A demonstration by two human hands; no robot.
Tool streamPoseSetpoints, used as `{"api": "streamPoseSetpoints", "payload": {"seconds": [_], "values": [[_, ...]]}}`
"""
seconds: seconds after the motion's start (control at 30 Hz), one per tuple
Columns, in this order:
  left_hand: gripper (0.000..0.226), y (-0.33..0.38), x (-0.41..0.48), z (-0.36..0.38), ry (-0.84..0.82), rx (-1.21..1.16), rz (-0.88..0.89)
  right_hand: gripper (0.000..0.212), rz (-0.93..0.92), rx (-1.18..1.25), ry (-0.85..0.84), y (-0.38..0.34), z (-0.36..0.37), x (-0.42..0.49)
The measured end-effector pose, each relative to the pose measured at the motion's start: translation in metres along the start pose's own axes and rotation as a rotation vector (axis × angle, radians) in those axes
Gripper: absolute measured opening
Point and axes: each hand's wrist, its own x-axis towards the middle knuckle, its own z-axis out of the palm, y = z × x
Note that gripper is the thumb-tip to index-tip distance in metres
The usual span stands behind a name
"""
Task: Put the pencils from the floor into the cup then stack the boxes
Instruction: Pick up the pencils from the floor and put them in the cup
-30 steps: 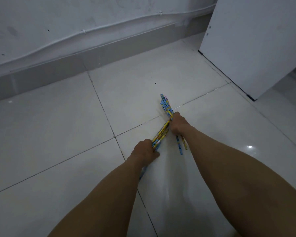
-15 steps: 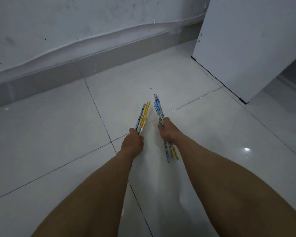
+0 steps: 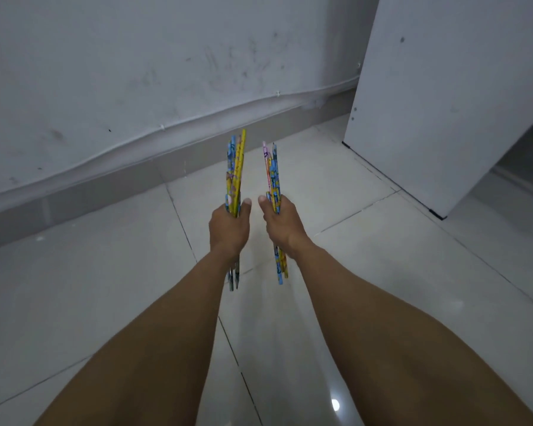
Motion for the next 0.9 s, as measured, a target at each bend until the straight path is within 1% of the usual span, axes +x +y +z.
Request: {"api": "streamPoseSetpoints", "payload": {"seconds": [0.1,0.17,0.23,0.37,0.43,0.5,0.57,0.67,0.77,0.9], "values": [[0.034,0.023,0.011,-0.018,-0.012,0.062,0.109,0.033,-0.08,0.012,-0.009,-0.034,-0.002,0.01],[0.04,0.049,0.023,-0.036,0.028,0.102,0.148,0.032,-0.15,0.0,-0.002,-0.066,-0.008,0.017],[0.045,0.079,0.037,-0.051,0.084,0.126,0.183,0.039,-0.206,-0.008,0.017,-0.097,-0.016,0.025],[0.032,0.144,0.057,-0.074,0.153,0.048,0.267,0.048,-0.274,-0.007,0.041,-0.165,-0.038,0.036],[0.032,0.169,0.06,-0.076,0.172,0.015,0.313,0.051,-0.318,-0.018,0.048,-0.194,-0.05,0.039],[0.027,0.185,0.059,-0.071,0.174,-0.006,0.333,0.053,-0.352,-0.033,0.038,-0.214,-0.061,0.042],[0.02,0.194,0.056,-0.064,0.171,-0.048,0.321,0.053,-0.376,-0.029,0.024,-0.224,-0.068,0.041],[0.024,0.212,0.055,-0.055,0.162,-0.137,0.312,0.051,-0.412,0.011,0.036,-0.231,-0.075,0.039],[0.029,0.233,0.059,-0.052,0.114,-0.161,0.409,0.051,-0.478,-0.017,0.076,-0.236,-0.083,0.039],[0.032,0.254,0.062,-0.059,0.094,-0.173,0.522,0.053,-0.522,0.037,0.085,-0.252,-0.097,0.042]]}}
